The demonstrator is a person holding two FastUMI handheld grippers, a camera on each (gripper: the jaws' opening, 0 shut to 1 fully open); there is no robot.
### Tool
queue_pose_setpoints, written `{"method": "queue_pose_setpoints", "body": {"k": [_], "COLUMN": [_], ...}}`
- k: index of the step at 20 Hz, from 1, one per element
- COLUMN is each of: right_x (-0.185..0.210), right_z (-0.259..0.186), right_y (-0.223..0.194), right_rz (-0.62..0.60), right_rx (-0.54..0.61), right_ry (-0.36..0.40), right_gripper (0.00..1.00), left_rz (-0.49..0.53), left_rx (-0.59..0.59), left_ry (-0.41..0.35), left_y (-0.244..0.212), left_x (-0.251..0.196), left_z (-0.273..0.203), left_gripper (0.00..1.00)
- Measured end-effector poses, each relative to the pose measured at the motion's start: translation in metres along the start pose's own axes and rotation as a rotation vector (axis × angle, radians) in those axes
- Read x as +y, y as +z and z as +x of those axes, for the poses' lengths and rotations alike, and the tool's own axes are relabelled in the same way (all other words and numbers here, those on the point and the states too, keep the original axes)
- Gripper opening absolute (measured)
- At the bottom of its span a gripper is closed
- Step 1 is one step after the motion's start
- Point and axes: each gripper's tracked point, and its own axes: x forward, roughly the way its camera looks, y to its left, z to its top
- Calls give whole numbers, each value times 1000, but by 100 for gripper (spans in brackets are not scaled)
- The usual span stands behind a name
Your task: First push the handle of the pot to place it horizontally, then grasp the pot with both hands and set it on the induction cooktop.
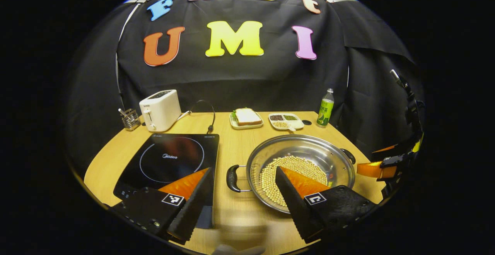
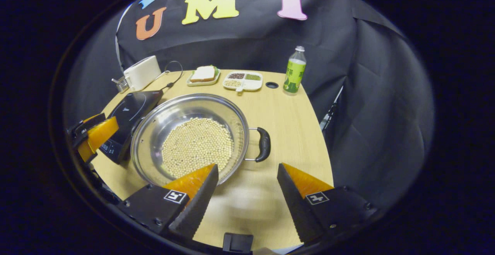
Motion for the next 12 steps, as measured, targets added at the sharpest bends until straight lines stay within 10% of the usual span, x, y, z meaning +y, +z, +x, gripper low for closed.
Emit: {"method": "queue_pose_setpoints", "body": {"k": [12], "right_x": [-5], "right_z": [80], "right_y": [11], "right_rz": [-16], "right_rx": [119], "right_ry": [88], "right_gripper": [96], "left_rz": [-30], "left_rx": [196], "left_ry": [61], "left_y": [-45], "left_x": [3], "left_z": [86], "left_gripper": [98]}}
